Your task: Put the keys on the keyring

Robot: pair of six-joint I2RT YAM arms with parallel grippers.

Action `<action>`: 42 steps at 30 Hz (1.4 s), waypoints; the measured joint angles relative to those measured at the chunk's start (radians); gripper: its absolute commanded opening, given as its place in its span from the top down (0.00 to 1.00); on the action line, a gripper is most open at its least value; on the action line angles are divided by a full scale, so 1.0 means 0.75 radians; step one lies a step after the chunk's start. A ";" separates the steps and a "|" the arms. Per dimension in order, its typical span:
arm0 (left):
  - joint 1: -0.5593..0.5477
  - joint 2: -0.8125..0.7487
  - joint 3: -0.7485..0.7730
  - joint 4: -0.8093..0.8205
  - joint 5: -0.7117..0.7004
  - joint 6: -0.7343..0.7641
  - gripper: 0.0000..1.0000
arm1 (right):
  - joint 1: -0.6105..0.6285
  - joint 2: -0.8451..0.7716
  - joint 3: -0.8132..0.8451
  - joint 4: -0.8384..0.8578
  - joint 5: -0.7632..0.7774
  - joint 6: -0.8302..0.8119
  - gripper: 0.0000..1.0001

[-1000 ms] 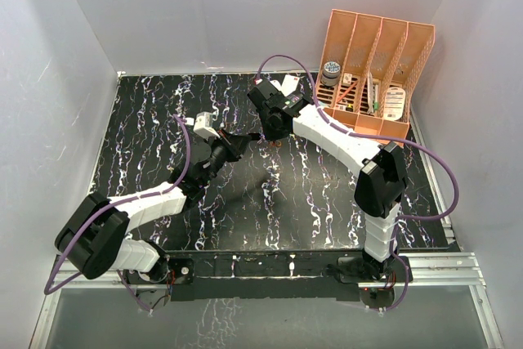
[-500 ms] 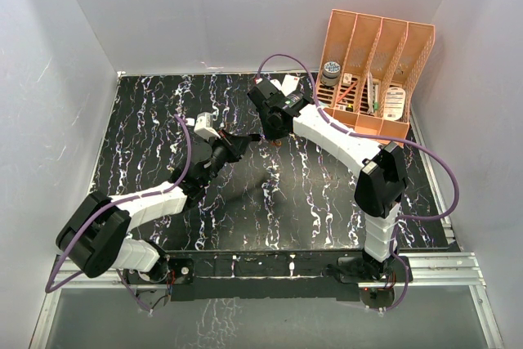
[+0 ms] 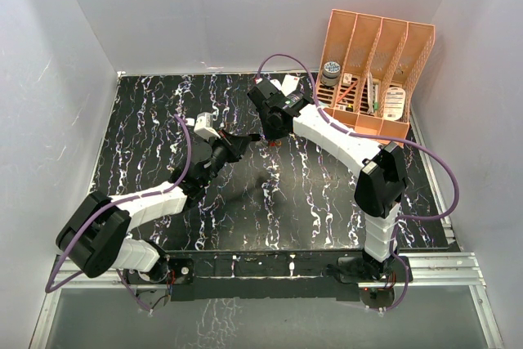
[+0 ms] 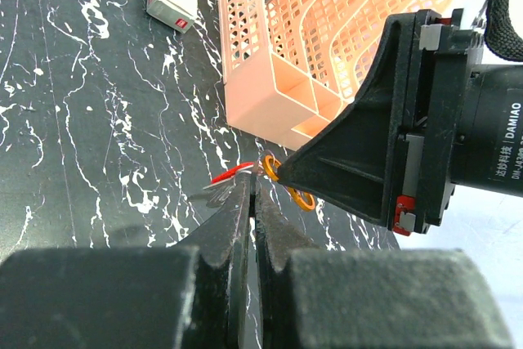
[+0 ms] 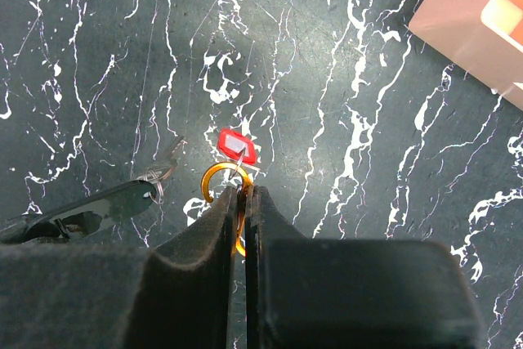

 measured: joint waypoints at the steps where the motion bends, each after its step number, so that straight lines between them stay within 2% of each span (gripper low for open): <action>1: 0.000 0.001 0.000 0.000 0.000 0.000 1.00 | 0.000 0.000 0.000 0.000 0.000 0.001 1.00; 42: 0.000 0.067 0.035 -0.009 -0.005 -0.030 1.00 | 0.000 0.022 0.024 -0.004 -0.001 0.017 1.00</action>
